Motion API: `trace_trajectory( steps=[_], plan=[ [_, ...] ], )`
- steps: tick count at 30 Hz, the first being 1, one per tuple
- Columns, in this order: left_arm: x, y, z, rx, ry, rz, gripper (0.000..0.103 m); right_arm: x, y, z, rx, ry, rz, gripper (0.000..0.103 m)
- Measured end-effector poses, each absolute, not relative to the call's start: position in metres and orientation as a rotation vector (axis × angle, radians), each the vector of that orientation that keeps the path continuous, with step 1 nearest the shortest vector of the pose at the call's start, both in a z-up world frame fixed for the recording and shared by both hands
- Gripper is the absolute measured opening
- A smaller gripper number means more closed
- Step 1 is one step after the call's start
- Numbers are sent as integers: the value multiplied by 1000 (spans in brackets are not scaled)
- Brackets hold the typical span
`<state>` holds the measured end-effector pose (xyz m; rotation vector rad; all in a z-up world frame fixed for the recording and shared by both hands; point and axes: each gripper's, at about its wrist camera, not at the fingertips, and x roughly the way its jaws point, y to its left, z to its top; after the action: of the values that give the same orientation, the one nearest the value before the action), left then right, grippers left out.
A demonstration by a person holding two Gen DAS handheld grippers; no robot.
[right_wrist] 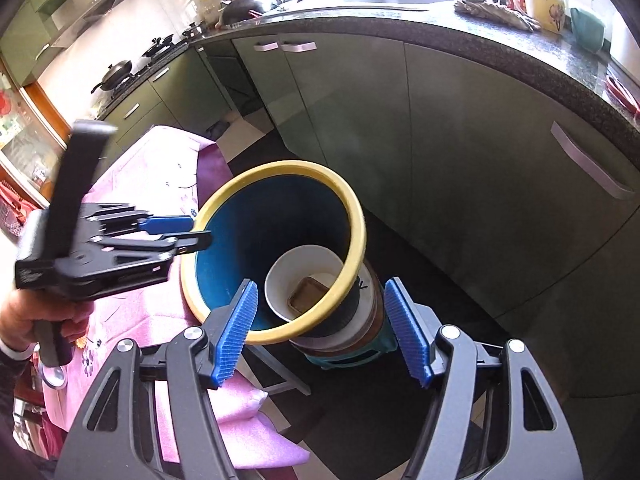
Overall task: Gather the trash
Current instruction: 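Carry the brown tray over the bin and open the left gripper, then grasp the orange foam net with the right gripper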
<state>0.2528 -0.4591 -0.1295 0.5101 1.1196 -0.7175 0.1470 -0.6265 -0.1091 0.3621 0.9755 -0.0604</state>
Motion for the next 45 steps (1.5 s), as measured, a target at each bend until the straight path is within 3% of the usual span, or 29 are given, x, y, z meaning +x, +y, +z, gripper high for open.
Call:
trace_trajectory(
  steps=[3,6,8,14,20,27,31,33,41,45],
  plan=[
    [238,-434,-109,487,1066,-721,35,150,-620,-108,349,980,-49,66],
    [221,-402,-87,455,1001,-712,47,153,-609,-105,333,986,-30,66],
    [210,-382,-75,446,963,-698,62,157,-600,-103,319,992,-14,67],
    [180,-305,-41,394,868,-643,83,174,-552,-98,268,1021,89,72],
    [163,-199,-11,275,799,-520,89,196,-465,-84,126,1045,326,72],
    [148,-89,-2,134,782,-325,90,206,-350,-80,-102,1058,653,72],
    [142,-54,-6,88,787,-278,90,209,-290,-92,-252,1075,722,70],
    [140,-46,-9,74,789,-271,90,210,-267,-104,-315,1102,750,61],
    [137,-38,-14,58,790,-280,90,222,-234,-140,-396,1165,765,61],
    [138,-36,-15,59,791,-279,90,225,-232,-143,-389,1168,773,42]
  ],
)
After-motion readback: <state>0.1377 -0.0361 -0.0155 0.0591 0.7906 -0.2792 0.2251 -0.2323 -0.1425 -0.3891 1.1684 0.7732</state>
